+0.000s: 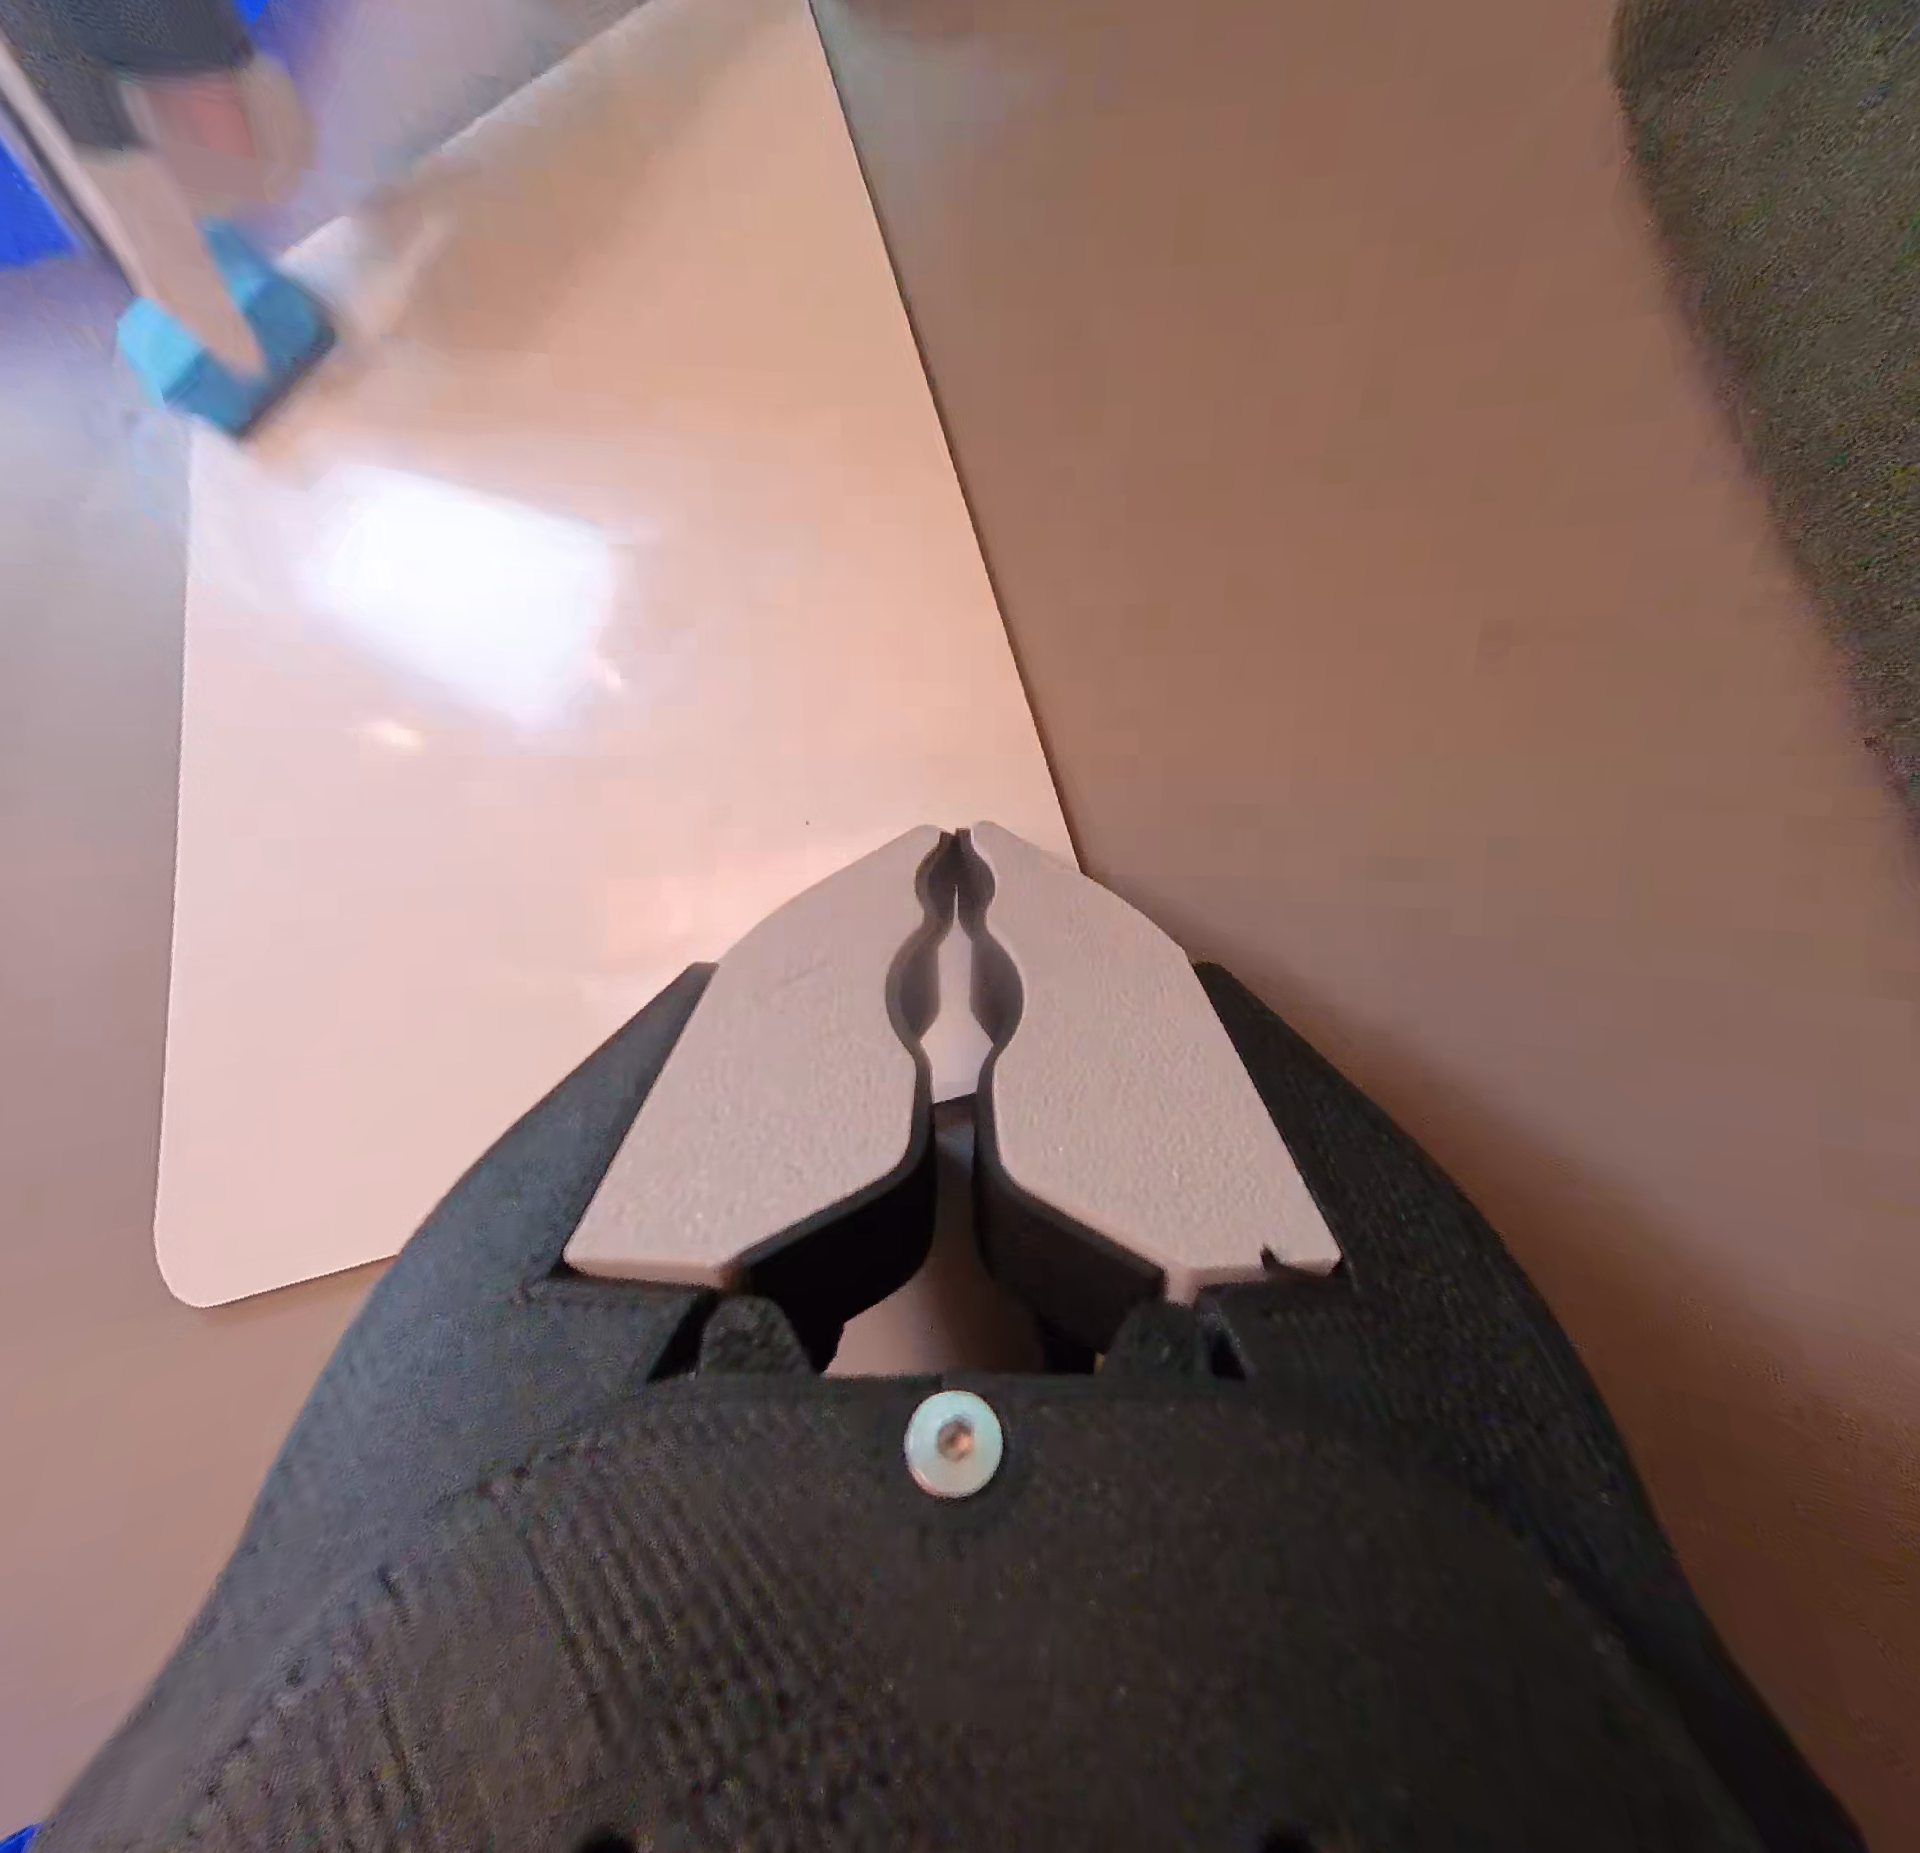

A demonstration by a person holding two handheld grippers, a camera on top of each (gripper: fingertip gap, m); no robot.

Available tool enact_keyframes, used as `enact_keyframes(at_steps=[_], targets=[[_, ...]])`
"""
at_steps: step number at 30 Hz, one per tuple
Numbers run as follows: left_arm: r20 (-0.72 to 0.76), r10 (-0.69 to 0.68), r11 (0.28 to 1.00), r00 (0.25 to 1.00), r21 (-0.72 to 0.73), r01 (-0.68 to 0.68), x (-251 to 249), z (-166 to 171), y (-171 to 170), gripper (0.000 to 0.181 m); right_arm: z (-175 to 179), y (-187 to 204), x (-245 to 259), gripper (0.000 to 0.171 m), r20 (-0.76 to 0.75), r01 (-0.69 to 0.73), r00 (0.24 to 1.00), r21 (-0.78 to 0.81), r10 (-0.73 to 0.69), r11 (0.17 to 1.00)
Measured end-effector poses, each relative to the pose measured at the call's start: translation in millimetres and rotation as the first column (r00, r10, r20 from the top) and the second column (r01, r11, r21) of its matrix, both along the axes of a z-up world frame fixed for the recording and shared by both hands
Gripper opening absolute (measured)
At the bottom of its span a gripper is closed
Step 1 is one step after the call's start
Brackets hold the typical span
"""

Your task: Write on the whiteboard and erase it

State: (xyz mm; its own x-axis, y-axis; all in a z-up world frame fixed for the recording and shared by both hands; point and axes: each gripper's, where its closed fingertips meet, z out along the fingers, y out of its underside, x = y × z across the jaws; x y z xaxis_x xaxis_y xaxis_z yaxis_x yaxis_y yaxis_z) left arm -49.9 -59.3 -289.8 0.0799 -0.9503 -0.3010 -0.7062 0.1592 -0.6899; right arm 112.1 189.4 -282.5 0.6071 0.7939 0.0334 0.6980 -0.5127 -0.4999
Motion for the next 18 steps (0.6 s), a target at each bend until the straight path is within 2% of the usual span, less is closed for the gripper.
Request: enact_keyframes(at_steps=[1, 3, 6, 7, 8, 9, 11, 14, 16, 18], targets=[[0.0, -0.002, 1.0, 1.0, 0.002, 0.002, -0.2, 0.1, -0.1, 0.0, 0.0, -8.6, 17.8, 0.051, 0.005, 0.015, 1.0, -0.006, -0.015, 1.0], [0.006, -0.005, 1.0, 1.0, -0.008, 0.005, -0.4, 0.1, -0.2, 0.0, 0.0, -50.9, 19.5, 0.05, -0.032, -0.041, 0.999, -0.004, 0.041, 0.999], [0.011, -0.008, 0.999, 1.0, -0.042, 0.008, 0.0, 0.2, 0.2, 0.0, 2.5, -145.7, -26.0, 0.051, -0.092, -0.317, 0.946, -0.051, 0.312, 0.947], [0.013, -0.006, 0.999, 1.0, -0.051, 0.007, -0.1, 0.4, 0.3, 0.0, 4.0, -158.5, -31.7, 0.051, -0.064, -0.357, 0.933, -0.035, 0.354, 0.933], [0.019, -0.003, 0.998, 1.0, -0.057, 0.004, -0.5, 0.5, 0.3, 0.0, 10.3, -155.1, -32.0, 0.051, -0.042, -0.357, 0.933, 0.014, 0.357, 0.934], [0.026, 0.002, 0.998, 1.0, -0.065, 0.0, -1.3, 0.5, 0.3, 0.0, 23.2, -137.6, -27.7, 0.051, -0.048, -0.308, 0.949, 0.078, 0.313, 0.948], [0.035, 0.018, 0.997, 0.999, -0.07, -0.016, -4.2, 1.0, 1.7, 0.0, 57.9, -78.4, 0.2, 0.051, -0.114, -0.108, 0.985, 0.177, 0.13, 0.978], [0.062, 0.038, 0.995, 0.997, -0.094, -0.033, -7.4, 3.4, 3.8, 0.0, 94.6, 31.2, 82.1, 0.051, -0.181, 0.246, 0.963, 0.273, -0.201, 0.93], [0.087, 0.056, 0.993, 0.995, -0.107, -0.047, -9.1, 6.5, 7.4, 0.0, 94.0, 91.6, 134.6, 0.052, -0.184, 0.415, 0.908, 0.26, -0.377, 0.872], [0.11, 0.08, 0.991, 0.991, -0.113, -0.067, -11.4, 10.1, 12.7, 0.0, 81.4, 131.9, 161.8, 0.052, -0.177, 0.497, 0.866, 0.214, -0.467, 0.841]])
